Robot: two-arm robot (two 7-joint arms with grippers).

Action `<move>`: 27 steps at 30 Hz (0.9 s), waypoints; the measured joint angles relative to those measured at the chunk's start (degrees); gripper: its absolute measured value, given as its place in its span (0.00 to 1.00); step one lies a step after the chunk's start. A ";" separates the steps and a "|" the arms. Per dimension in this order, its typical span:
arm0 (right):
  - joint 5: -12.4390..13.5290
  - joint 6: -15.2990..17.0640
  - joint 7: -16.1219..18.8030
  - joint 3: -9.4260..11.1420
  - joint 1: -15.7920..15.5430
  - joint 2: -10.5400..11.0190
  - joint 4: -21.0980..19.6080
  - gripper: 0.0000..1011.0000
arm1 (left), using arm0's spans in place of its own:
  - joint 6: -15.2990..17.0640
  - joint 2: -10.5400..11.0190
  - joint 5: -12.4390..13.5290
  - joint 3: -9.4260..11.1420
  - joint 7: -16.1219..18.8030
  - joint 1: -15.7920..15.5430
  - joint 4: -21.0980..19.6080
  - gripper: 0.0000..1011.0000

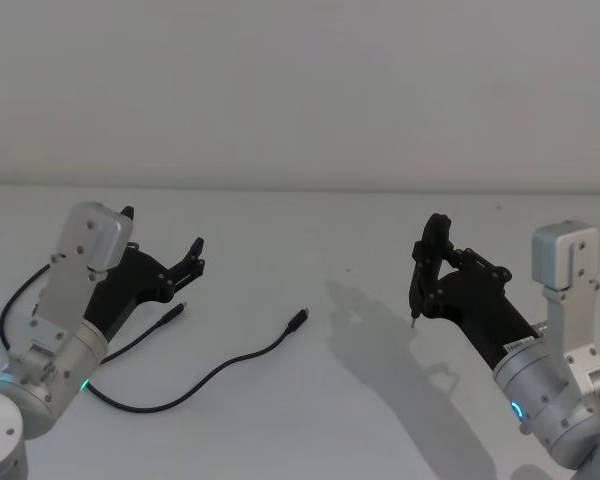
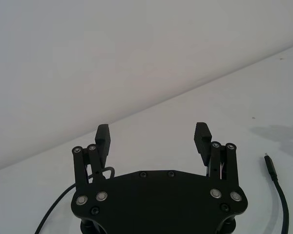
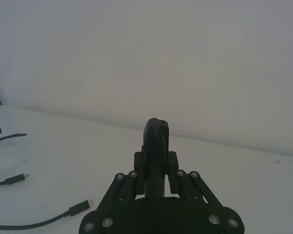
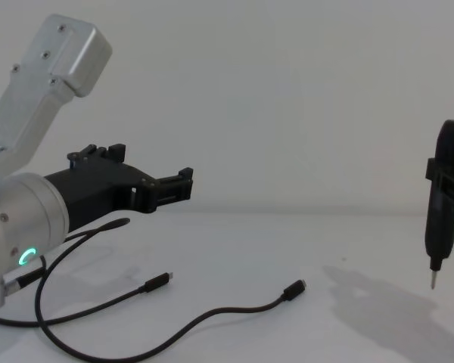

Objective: Pick up the data cable with the one hand.

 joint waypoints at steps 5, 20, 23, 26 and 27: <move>0.00 0.00 0.00 0.00 0.00 0.00 0.00 0.27 | 0.00 0.00 0.00 0.00 0.00 0.00 0.00 0.99; 0.00 0.00 0.00 0.00 0.00 0.00 0.00 0.27 | 0.00 -0.01 0.00 0.00 0.00 0.00 0.00 0.99; 0.00 0.00 0.00 0.00 0.00 0.00 0.00 0.27 | 0.00 0.00 0.00 0.00 0.00 0.00 0.00 0.99; 0.00 0.00 0.00 0.00 0.00 0.00 0.00 0.27 | 0.00 -0.01 0.00 0.00 0.00 0.00 0.00 0.99; 0.00 0.00 0.00 0.00 0.00 0.00 0.00 0.27 | 0.00 0.00 0.00 0.00 0.00 0.00 0.00 0.99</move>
